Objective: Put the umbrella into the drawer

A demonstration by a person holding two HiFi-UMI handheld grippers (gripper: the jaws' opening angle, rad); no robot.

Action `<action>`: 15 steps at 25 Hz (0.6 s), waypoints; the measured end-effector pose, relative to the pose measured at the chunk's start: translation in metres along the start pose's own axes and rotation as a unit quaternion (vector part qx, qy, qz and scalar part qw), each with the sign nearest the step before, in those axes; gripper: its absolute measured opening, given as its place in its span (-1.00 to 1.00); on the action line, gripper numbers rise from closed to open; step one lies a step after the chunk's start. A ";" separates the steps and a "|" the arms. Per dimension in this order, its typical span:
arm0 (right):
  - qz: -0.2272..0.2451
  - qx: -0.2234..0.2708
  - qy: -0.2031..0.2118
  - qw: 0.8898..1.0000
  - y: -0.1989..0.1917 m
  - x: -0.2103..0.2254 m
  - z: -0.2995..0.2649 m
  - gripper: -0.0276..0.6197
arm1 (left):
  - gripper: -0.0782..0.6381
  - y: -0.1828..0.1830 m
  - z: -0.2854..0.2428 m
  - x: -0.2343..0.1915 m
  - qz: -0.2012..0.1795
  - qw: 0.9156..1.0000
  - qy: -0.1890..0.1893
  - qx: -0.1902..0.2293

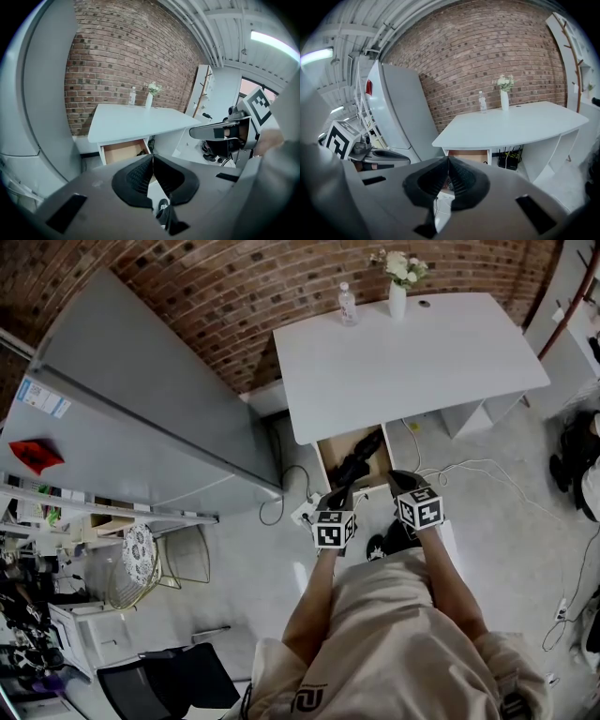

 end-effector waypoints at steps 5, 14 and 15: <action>-0.006 0.003 0.000 1.000 -0.003 0.003 0.002 -0.71 | -0.76 -0.002 0.001 0.000 0.002 1.000 -0.003 0.006; 0.003 0.000 0.002 1.000 -0.002 -0.001 0.004 -0.71 | -0.76 0.000 0.002 0.000 -0.003 1.000 -0.003 0.004; 0.006 -0.001 0.003 1.000 -0.003 -0.002 0.003 -0.71 | -0.76 0.000 0.002 0.000 -0.004 1.000 -0.003 0.003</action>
Point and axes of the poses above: the fingertips, and each gripper's own axes: z backward along the fingers, x to its right, y out of its top, the point moved 8 cm from there along z, backward along the fingers, and after that the axes turned 6 degrees about -z, right-handed, at the moved point
